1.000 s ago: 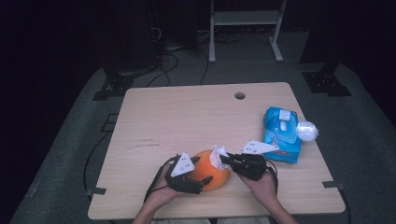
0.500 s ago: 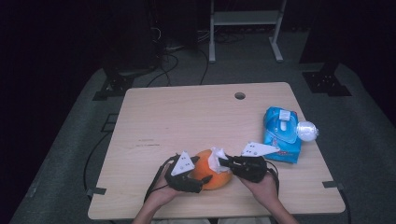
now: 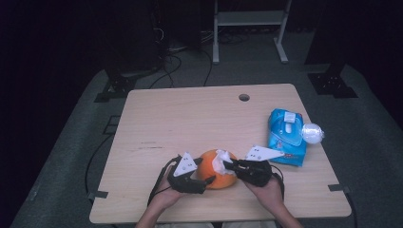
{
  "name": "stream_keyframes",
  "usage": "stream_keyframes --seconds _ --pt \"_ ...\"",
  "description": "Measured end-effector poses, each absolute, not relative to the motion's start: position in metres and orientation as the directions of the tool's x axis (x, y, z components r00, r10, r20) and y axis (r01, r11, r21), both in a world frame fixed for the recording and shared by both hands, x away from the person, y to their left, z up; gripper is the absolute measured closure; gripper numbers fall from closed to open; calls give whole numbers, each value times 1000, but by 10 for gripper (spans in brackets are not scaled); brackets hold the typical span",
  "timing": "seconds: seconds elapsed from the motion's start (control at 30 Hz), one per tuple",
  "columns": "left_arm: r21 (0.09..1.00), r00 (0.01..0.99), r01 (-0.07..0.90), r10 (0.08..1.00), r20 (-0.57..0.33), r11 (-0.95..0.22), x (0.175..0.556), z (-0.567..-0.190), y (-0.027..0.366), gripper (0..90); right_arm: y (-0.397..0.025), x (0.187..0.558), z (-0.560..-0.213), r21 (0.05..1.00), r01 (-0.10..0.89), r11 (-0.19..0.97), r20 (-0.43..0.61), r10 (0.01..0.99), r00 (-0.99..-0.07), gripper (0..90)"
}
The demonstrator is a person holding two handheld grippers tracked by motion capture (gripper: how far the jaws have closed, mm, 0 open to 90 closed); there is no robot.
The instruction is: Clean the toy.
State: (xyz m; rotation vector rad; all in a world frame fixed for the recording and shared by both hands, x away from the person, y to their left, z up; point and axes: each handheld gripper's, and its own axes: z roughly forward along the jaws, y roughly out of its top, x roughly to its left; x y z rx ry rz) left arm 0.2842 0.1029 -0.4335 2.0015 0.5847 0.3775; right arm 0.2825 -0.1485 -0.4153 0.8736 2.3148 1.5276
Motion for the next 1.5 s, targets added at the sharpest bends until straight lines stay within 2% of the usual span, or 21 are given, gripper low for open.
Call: stream_keyframes --seconds 0.07,0.2,0.3,0.4,0.5,0.6,0.73,0.8,0.87,0.97,1.03,1.1,1.23,1.3,1.4,1.5 --pt "886 835 252 550 5 -390 284 -434 104 249 -142 278 -412 895 310 322 65 594 -802 809" --pt "894 835 278 549 -44 -351 283 -429 113 165 -152 288 -418 888 342 307 71 643 -762 810" --pt "886 840 297 539 -65 -355 284 -431 111 168 -164 295 -421 885 384 262 115 677 -727 810" --pt "880 840 290 541 -45 -377 284 -436 103 229 -162 292 -419 885 384 262 117 676 -728 811" --pt "882 844 265 536 -18 -388 283 -436 98 248 -148 281 -411 902 318 291 88 598 -796 811" --pt "888 839 275 543 -34 -370 282 -434 99 230 -139 279 -406 901 280 332 32 592 -805 810" --pt "889 821 305 567 -64 -342 279 -430 103 167 -154 291 -414 893 343 291 76 655 -752 811" --pt "873 811 349 577 -99 -340 281 -433 100 180 -161 295 -416 889 374 262 110 672 -732 811" --pt "866 811 348 579 -86 -359 282 -437 97 209 -161 293 -415 887 371 277 98 671 -735 811" --pt "869 811 333 581 -67 -364 283 -437 97 236 -151 283 -411 892 319 321 50 631 -774 813" --pt "871 808 344 582 -86 -349 284 -438 98 237 -139 277 -407 894 277 353 21 584 -811 812" --pt "873 808 346 582 -91 -344 285 -439 100 236 -132 276 -405 889 255 381 -16 581 -814 810" --pt "875 794 350 601 -88 -335 284 -436 105 182 -146 290 -409 885 306 352 7 646 -763 810" --pt "873 791 353 605 -87 -337 284 -436 105 151 -159 296 -415 882 354 312 61 669 -741 810" --pt "853 795 394 592 -129 -343 286 -441 104 156 -165 296 -419 876 367 312 68 674 -736 812" --pt "850 800 376 593 -97 -368 286 -442 103 207 -158 286 -417 878 329 346 30 648 -761 813"
